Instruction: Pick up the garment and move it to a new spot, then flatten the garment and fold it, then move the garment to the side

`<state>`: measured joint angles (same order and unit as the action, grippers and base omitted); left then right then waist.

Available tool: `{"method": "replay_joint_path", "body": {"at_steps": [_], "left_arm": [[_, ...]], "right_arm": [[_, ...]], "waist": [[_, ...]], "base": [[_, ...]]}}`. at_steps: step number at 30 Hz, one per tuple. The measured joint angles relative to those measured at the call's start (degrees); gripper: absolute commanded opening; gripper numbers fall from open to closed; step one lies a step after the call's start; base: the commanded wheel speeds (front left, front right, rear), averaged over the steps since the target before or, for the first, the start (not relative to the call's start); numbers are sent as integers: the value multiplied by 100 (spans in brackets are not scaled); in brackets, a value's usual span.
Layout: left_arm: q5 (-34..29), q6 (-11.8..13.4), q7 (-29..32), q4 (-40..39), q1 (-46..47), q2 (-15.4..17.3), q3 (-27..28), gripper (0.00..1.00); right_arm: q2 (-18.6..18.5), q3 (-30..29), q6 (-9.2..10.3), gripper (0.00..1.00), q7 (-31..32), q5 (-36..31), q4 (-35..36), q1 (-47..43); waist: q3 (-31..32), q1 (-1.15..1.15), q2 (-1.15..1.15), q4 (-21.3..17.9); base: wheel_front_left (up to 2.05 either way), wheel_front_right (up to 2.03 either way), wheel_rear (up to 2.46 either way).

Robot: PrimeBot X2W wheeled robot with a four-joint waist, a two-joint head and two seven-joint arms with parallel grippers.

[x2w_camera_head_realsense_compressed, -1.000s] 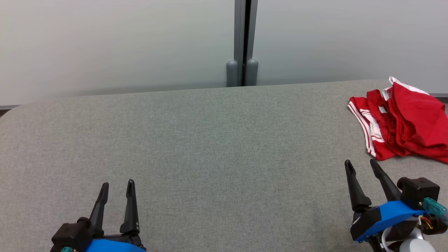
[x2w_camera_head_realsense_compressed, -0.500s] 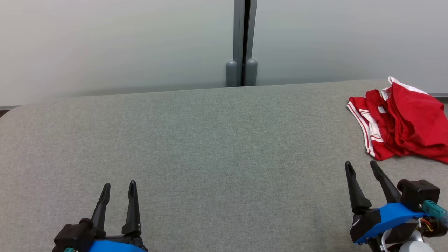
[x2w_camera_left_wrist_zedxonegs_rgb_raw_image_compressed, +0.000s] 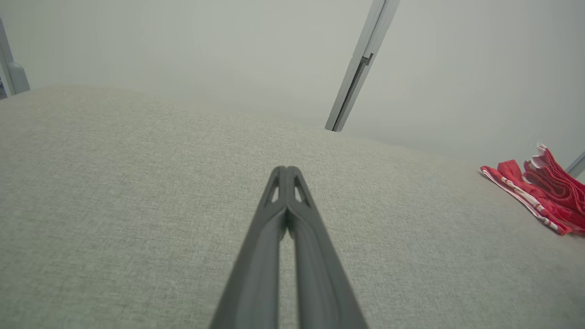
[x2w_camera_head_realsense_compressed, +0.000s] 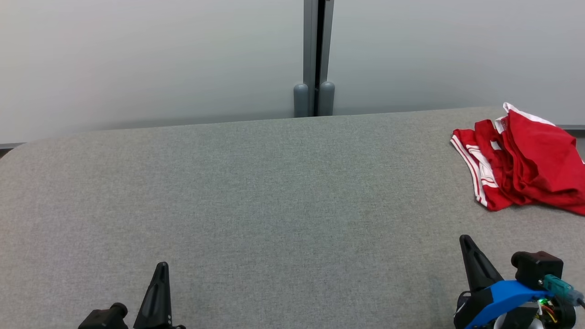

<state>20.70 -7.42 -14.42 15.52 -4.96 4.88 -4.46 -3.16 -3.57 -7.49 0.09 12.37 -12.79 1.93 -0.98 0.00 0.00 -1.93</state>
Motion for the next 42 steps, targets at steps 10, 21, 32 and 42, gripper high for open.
{"method": "replay_joint_path", "body": {"at_steps": [10, 21, 32, 42], "left_arm": [[1000, 0, 243, 0, 48, 0, 62, 0], [1969, 0, 493, -5, 182, 0, 190, 0], [2814, 0, 721, -27, 305, -1, 294, 0], [3500, 0, 905, -48, 415, -10, 387, 0]], "right_arm": [[5, -37, 0, 0, 83, 1055, -27, 10], [10, -65, 1, 0, 148, 2104, -35, 25], [13, -96, 1, 0, 242, 3028, -47, 53], [16, -127, 1, 0, 297, 3780, -60, 116]], "waist": [[7, 0, 0, 16], [14, 0, 0, 33], [21, 0, 0, 50], [27, 0, 0, 66]], "base": [[0, 0, 0], [0, 0, 0], [0, 0, 0], [0, 0, 0]]}}
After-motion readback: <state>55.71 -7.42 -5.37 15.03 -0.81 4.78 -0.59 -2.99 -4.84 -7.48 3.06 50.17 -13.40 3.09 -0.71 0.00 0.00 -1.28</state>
